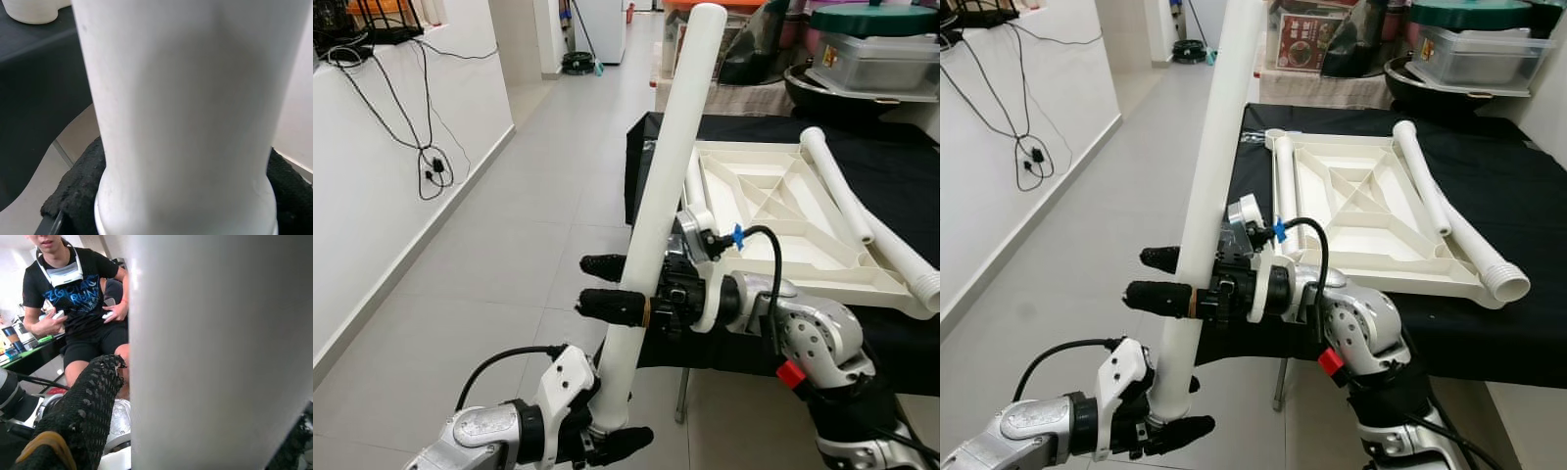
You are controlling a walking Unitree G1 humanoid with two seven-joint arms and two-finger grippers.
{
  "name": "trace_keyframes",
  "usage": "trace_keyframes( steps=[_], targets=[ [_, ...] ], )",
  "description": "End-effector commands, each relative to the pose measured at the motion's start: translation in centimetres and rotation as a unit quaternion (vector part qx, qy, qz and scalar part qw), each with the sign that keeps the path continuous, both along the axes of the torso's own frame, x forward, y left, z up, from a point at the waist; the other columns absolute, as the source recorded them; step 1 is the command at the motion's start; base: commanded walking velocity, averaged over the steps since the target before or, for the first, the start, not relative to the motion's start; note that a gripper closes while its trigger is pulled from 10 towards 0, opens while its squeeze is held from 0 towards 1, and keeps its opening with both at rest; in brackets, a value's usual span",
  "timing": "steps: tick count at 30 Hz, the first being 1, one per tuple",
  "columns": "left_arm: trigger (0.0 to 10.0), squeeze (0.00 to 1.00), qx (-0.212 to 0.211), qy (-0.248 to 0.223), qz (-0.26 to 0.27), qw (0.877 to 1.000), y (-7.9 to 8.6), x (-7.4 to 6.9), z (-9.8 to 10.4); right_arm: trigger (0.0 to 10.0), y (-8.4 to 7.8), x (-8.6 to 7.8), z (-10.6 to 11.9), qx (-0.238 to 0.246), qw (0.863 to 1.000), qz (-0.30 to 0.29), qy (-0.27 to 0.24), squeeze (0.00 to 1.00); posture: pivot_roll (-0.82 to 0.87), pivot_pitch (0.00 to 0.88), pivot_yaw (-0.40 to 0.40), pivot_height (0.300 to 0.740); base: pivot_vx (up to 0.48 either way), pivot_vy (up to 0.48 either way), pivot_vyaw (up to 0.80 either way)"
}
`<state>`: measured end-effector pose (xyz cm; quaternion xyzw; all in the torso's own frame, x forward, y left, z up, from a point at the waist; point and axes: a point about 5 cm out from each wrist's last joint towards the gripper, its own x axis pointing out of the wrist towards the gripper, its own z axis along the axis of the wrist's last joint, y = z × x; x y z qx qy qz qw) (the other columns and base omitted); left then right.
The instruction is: Building children table
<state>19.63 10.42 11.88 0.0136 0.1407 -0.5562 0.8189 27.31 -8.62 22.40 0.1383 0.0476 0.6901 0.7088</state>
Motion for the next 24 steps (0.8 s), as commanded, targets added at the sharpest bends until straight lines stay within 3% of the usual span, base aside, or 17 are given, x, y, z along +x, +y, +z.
trace_keyframes(
  steps=[1,23,24],
  targets=[
    [10.0,0.0,0.002,-0.011,-0.011,1.0,-0.2,-0.3,0.3,10.0,0.2,-0.4,-0.2,-0.006,1.0,0.015,-0.001,0.0,0.03,0.047,-0.023,0.74,0.0,0.0,0.0],
    [10.0,0.0,0.005,-0.006,-0.018,1.0,-0.1,-0.5,-0.1,10.0,0.9,-1.4,-0.1,0.006,0.999,0.041,0.017,0.0,0.03,0.048,-0.022,0.74,0.0,0.0,0.0],
    [10.0,0.0,0.005,-0.006,-0.017,1.0,-0.1,-0.5,-0.1,9.1,0.9,-1.5,-0.1,0.005,0.999,0.043,0.018,0.0,0.03,0.047,-0.022,0.74,0.0,0.0,0.0]
  ],
)
